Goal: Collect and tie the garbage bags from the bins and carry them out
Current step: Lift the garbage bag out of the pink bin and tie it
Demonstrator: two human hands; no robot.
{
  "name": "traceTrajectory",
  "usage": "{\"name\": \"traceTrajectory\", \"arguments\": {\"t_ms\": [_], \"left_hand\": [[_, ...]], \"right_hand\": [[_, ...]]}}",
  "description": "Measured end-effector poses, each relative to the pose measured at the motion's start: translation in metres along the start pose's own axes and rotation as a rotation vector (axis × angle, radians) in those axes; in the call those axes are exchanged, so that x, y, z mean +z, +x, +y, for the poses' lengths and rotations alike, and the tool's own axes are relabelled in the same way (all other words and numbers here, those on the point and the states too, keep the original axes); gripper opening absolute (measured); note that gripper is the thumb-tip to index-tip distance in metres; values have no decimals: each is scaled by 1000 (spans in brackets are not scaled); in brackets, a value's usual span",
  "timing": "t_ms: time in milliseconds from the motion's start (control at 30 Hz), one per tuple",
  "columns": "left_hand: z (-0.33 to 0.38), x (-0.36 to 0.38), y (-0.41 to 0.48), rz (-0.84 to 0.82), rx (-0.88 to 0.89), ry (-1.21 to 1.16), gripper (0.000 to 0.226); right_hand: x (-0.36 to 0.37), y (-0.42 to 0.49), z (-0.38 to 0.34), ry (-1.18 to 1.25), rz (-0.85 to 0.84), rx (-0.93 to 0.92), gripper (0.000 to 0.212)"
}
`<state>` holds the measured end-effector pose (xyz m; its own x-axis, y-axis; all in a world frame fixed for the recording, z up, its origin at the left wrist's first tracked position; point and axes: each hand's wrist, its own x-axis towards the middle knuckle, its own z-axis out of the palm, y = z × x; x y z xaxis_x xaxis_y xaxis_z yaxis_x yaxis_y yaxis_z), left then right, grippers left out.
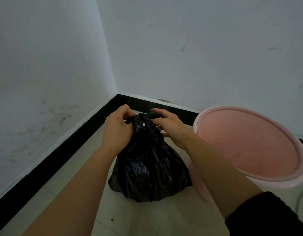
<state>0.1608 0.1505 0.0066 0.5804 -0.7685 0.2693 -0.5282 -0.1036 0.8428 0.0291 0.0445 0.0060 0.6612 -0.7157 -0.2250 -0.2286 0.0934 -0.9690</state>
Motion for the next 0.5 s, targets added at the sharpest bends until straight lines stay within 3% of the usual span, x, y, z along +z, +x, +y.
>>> {"name": "traceTrajectory", "arguments": {"t_ms": [267,333,500], "left_hand": [[-2,1,2,-17,-7,-44,26],[0,1,-1,-35,-28,-99,17],[1,0,-3,-7,-206,-273,19]], "right_hand": [[-3,3,0,-1,182,-110,3],[-5,4,1,21,201,-146,3],[-9,-3,-2,103,181,-227,8]]}}
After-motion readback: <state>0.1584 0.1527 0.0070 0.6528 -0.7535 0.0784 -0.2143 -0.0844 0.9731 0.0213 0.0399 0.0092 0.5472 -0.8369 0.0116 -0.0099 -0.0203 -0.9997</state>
